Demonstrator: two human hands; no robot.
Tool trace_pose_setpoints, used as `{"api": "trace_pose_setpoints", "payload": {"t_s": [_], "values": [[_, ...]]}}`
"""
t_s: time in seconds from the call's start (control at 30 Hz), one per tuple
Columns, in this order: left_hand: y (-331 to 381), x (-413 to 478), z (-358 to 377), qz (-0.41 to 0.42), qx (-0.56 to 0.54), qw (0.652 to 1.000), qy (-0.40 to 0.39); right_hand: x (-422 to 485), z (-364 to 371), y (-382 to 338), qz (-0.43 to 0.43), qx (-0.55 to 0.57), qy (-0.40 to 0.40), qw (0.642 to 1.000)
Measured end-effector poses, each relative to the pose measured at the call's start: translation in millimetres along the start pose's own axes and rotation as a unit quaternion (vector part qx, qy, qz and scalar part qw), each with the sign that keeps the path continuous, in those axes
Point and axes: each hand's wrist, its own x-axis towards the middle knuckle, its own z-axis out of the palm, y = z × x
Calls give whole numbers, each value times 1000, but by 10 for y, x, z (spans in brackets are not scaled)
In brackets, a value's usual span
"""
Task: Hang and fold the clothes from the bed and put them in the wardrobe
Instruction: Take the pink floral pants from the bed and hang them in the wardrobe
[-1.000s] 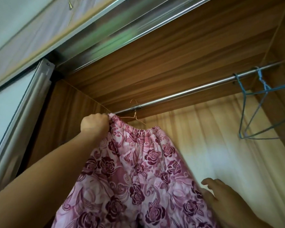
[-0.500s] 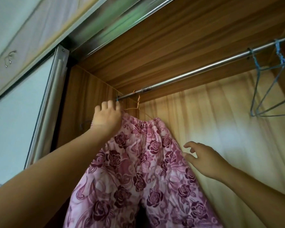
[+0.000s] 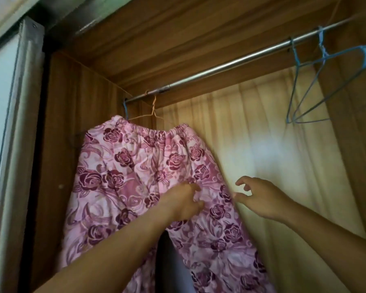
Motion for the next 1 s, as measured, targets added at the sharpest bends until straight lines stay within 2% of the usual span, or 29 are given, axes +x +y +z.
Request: {"api": "trace_pose_setpoints", "payload": {"t_s": [0.23,0.43,0.6,0.77,0.87,1.0], "values": [[261,-78,950,71,-68,986,-138,-764,211,383,132,-110,-121,978],[643,-576,1698,176,-121,949,-230,-1753,342,490,267,-164,-148,938],[1042,-1178,2171,259,-132,913,-287,-2944,444,393,364,-188,-178,895],[1530,-1852,2501,336,-140,866,-344,-4166,408,98,449,-173,-193,855],[1837,-2316,2637,395,-135,831,-368,-4875,358,-132,533,-154,-177,813],[2252,-2978,2799,467,-127,764,-427,-5764,303,-504,611,-156,-193,752]]}}
